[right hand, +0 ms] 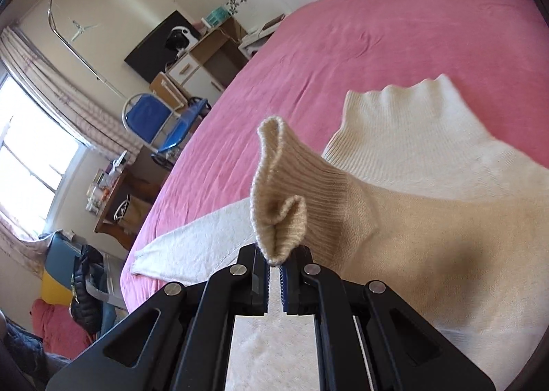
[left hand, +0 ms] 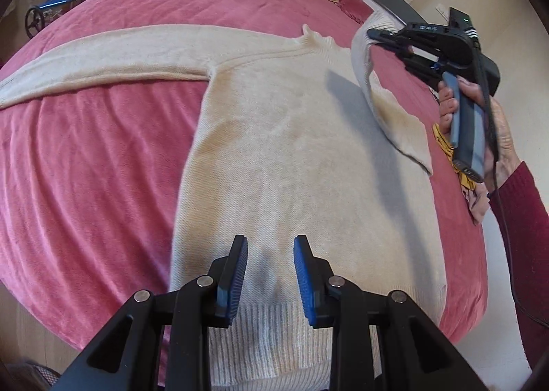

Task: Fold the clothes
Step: 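Lay the sleeve across the sweater body and open the right gripper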

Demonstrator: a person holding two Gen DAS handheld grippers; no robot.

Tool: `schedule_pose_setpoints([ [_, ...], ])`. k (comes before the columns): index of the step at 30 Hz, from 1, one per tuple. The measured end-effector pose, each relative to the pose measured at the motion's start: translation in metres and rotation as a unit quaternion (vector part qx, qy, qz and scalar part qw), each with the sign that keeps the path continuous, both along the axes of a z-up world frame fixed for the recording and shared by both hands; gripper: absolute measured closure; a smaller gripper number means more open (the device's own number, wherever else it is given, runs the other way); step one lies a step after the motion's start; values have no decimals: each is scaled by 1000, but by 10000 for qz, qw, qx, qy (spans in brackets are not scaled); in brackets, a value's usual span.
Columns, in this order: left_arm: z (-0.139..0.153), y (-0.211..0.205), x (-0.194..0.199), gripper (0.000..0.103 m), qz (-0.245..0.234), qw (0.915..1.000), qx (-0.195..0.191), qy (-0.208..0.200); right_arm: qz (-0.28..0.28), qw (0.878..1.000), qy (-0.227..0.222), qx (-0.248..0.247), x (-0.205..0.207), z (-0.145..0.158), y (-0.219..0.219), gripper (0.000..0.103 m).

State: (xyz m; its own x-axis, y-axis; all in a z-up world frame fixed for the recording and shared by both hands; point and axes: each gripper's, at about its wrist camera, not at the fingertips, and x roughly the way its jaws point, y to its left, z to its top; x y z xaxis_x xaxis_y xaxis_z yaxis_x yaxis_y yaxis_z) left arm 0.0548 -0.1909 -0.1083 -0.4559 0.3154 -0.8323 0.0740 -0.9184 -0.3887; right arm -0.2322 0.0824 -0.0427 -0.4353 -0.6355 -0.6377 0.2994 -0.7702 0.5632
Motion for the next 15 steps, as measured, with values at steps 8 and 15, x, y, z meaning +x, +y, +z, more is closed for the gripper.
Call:
schedule_pose_setpoints([
  [8,30,-12,-47,75,60,9988,-113,466,415,9980,-468,-9,9,-44,-34,48],
  [15,32,-9,-153,71,201,9988,276,360,76,9961,-530,696,44,-41,50,39],
])
